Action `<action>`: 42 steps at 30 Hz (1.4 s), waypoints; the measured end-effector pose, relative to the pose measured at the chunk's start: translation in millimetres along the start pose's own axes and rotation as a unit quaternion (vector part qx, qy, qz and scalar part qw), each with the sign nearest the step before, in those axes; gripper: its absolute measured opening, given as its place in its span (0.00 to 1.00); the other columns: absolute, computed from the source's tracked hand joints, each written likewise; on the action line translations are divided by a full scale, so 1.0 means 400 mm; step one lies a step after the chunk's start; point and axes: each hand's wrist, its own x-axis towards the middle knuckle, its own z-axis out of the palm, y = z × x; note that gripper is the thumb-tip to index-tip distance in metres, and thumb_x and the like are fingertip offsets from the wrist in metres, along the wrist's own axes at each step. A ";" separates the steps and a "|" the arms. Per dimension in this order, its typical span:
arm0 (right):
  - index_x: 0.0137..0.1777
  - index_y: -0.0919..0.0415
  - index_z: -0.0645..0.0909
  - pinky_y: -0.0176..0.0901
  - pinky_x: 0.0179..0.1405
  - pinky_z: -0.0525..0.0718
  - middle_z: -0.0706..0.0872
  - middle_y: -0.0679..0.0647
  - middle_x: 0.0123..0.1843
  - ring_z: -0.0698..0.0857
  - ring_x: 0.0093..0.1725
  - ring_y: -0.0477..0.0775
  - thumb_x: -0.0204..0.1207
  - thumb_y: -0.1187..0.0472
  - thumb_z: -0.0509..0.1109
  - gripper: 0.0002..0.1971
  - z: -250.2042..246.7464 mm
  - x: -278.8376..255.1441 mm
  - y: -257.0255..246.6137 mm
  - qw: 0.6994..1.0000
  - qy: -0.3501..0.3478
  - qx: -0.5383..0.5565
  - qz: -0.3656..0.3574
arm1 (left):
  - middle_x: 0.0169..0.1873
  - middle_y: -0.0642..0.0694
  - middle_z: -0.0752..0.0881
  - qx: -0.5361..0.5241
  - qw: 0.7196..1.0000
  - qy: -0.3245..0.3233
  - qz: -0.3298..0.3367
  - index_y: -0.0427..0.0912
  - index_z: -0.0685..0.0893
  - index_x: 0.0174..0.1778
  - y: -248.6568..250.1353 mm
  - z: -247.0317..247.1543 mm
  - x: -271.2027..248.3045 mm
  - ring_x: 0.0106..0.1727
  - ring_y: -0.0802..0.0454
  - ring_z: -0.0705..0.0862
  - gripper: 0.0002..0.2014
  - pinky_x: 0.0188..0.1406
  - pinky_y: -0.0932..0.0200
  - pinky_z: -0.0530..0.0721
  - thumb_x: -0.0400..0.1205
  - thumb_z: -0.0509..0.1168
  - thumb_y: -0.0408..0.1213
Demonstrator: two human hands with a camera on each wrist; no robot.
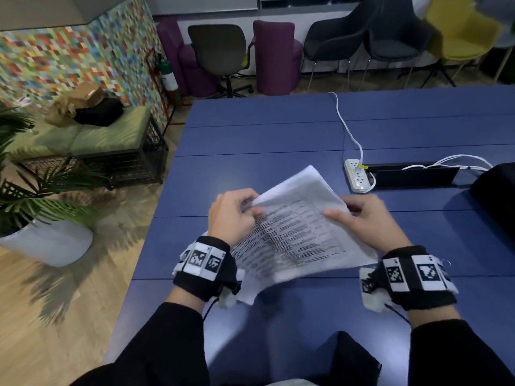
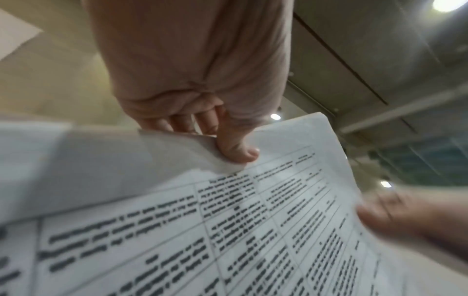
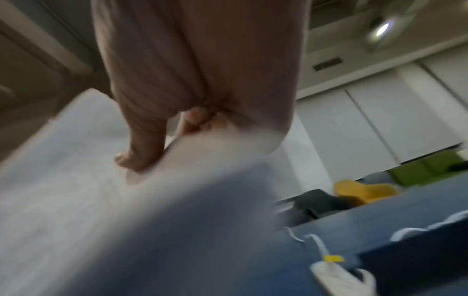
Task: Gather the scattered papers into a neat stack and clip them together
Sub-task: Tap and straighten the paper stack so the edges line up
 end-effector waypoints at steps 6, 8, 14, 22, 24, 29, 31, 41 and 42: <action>0.40 0.55 0.88 0.29 0.40 0.84 0.89 0.43 0.31 0.85 0.33 0.40 0.65 0.63 0.80 0.06 -0.018 -0.023 0.085 0.983 0.148 0.105 0.012 | 0.35 0.41 0.88 -0.188 0.979 -0.022 -0.074 0.44 0.86 0.35 -0.042 -0.023 -0.004 0.36 0.44 0.84 0.07 0.40 0.59 0.85 0.76 0.70 0.28; 0.51 0.61 0.85 0.27 0.38 0.85 0.90 0.43 0.32 0.87 0.34 0.36 0.68 0.64 0.78 0.12 0.001 -0.021 0.090 0.964 0.134 0.224 0.043 | 0.35 0.43 0.86 -0.235 0.968 -0.011 -0.091 0.39 0.84 0.36 -0.043 -0.019 -0.010 0.35 0.53 0.81 0.07 0.33 0.71 0.81 0.77 0.68 0.23; 0.50 0.56 0.84 0.29 0.40 0.86 0.92 0.41 0.38 0.90 0.39 0.38 0.81 0.70 0.61 0.12 0.044 0.014 0.013 0.947 0.106 0.301 0.049 | 0.41 0.48 0.88 -0.344 0.932 0.025 -0.115 0.40 0.84 0.45 -0.028 -0.012 -0.007 0.43 0.55 0.84 0.07 0.47 0.65 0.82 0.80 0.64 0.25; 0.44 0.49 0.83 0.29 0.43 0.84 0.90 0.34 0.36 0.86 0.38 0.32 0.77 0.72 0.68 0.14 0.020 0.031 -0.087 0.949 0.170 0.256 -0.068 | 0.56 0.51 0.83 -0.415 0.908 0.055 -0.009 0.44 0.74 0.64 0.043 -0.019 0.031 0.56 0.63 0.83 0.15 0.59 0.68 0.80 0.84 0.55 0.24; 0.46 0.50 0.82 0.28 0.43 0.82 0.90 0.33 0.35 0.86 0.37 0.30 0.75 0.73 0.69 0.14 0.057 0.017 -0.046 0.959 0.126 0.255 -0.004 | 0.48 0.57 0.83 -0.402 0.913 0.043 -0.053 0.45 0.75 0.60 0.036 0.027 0.011 0.46 0.74 0.82 0.16 0.50 0.73 0.79 0.83 0.55 0.22; 0.45 0.55 0.86 0.41 0.46 0.81 0.89 0.35 0.31 0.85 0.33 0.32 0.75 0.68 0.71 0.07 0.116 0.012 0.000 0.963 0.101 0.239 0.077 | 0.42 0.53 0.83 -0.438 0.889 0.058 -0.121 0.42 0.78 0.54 0.038 0.080 -0.016 0.41 0.66 0.83 0.15 0.37 0.79 0.78 0.82 0.52 0.21; 0.39 0.52 0.83 0.39 0.43 0.82 0.88 0.36 0.28 0.84 0.31 0.33 0.76 0.68 0.71 0.09 0.096 0.020 -0.040 0.957 0.128 0.254 0.062 | 0.43 0.53 0.83 -0.455 0.883 0.057 -0.102 0.42 0.78 0.57 0.055 0.059 -0.010 0.41 0.68 0.83 0.17 0.39 0.79 0.79 0.82 0.51 0.20; 0.42 0.56 0.86 0.37 0.43 0.81 0.89 0.41 0.33 0.85 0.33 0.34 0.75 0.66 0.71 0.05 0.071 -0.030 -0.016 0.978 0.069 0.190 0.045 | 0.43 0.54 0.82 -0.400 0.913 -0.005 -0.078 0.42 0.77 0.55 0.004 0.063 -0.019 0.45 0.65 0.81 0.12 0.45 0.73 0.78 0.80 0.58 0.23; 0.44 0.57 0.86 0.40 0.45 0.81 0.90 0.44 0.35 0.85 0.34 0.35 0.76 0.64 0.71 0.03 0.081 -0.029 0.000 0.978 0.056 0.188 0.067 | 0.43 0.54 0.82 -0.396 0.913 -0.015 -0.098 0.42 0.78 0.54 -0.004 0.075 -0.025 0.46 0.61 0.80 0.12 0.45 0.73 0.79 0.80 0.57 0.23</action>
